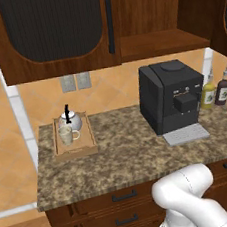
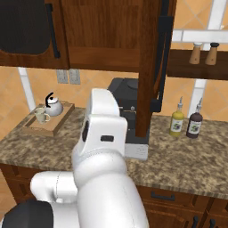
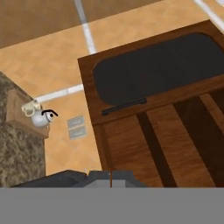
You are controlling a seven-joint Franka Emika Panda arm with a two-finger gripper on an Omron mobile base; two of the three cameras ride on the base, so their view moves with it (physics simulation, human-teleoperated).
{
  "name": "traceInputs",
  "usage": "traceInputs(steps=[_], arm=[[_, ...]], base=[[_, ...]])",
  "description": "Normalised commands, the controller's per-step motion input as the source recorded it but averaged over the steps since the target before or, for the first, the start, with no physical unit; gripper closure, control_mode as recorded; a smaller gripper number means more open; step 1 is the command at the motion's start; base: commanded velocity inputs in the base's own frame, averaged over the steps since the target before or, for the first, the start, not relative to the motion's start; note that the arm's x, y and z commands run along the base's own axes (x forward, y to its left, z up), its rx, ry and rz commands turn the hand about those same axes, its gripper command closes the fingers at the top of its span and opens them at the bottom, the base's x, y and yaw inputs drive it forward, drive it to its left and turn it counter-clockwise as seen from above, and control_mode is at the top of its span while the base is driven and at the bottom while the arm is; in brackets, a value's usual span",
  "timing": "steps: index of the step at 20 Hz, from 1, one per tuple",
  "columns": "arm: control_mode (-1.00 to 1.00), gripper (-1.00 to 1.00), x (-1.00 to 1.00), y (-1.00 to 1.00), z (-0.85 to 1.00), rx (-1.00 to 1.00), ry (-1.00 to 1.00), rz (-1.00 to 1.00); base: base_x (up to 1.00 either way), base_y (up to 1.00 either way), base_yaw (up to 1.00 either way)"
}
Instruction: Pick the kettle from the counter and place it on the tray. Then pick the mug from the cabinet and place it on the tray. Then close the cabinet doors.
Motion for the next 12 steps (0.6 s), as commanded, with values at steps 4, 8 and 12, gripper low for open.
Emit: traceInputs(steps=[4,8,12], arm=[[-1.0,1.0,0.02,-0.77,-0.04,0.0,0.0,-0.06],[-1.0,1.0,0.06,-0.45,-0.15,0.0,0.0,0.0],[-1.0,1.0,0.38,-0.45,-0.31,0.0,0.0,0.0]], base=[[0.0,0.0,0.0],[0.0,0.0,0.0],[0.0,0.0,0.0]])
